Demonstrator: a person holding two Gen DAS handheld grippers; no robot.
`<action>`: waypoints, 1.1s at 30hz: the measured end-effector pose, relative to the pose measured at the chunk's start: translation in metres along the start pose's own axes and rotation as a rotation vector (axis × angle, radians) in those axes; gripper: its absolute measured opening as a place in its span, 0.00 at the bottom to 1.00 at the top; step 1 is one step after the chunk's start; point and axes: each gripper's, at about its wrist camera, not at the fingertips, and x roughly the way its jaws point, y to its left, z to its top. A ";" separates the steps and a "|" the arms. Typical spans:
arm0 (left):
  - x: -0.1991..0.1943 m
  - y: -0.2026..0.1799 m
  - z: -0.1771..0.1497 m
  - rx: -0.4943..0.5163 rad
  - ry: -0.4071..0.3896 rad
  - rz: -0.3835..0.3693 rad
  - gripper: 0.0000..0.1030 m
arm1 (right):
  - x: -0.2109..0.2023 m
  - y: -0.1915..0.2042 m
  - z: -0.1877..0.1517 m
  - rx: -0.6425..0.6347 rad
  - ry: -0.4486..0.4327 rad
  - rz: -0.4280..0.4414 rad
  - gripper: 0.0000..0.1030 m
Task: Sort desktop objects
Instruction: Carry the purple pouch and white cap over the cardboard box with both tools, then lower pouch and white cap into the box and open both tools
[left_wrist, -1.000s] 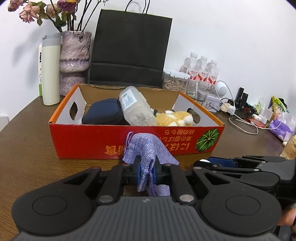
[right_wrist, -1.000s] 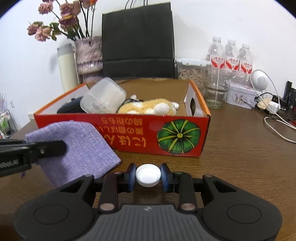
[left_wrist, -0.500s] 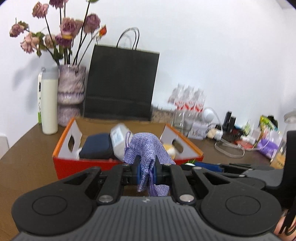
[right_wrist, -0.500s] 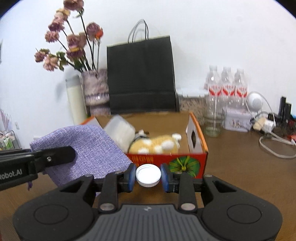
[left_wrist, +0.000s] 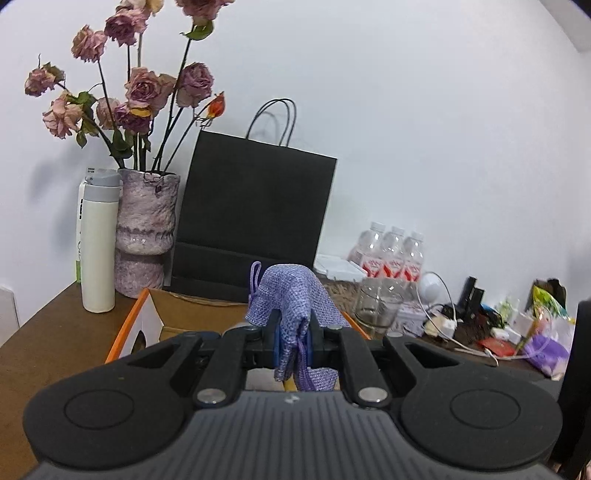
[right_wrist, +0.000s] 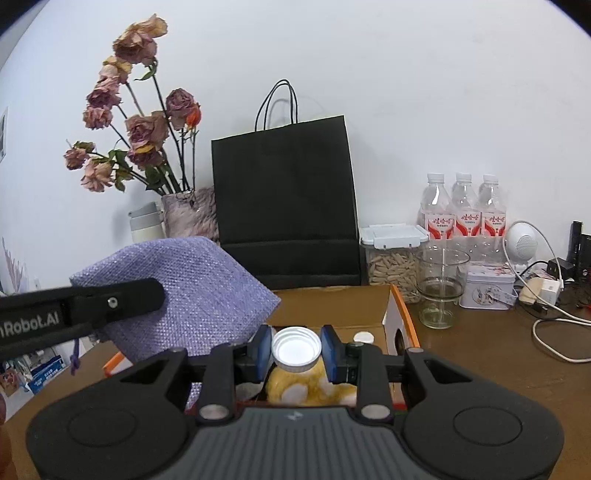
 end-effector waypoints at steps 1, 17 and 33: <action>0.005 0.002 0.001 -0.003 -0.001 0.004 0.12 | 0.005 -0.001 0.001 0.004 0.000 0.001 0.27; 0.098 0.041 0.009 0.005 0.047 0.077 0.12 | 0.102 -0.023 0.004 -0.014 0.076 -0.023 0.27; 0.134 0.048 -0.010 0.057 0.154 0.149 0.18 | 0.141 -0.030 -0.005 -0.062 0.149 -0.038 0.27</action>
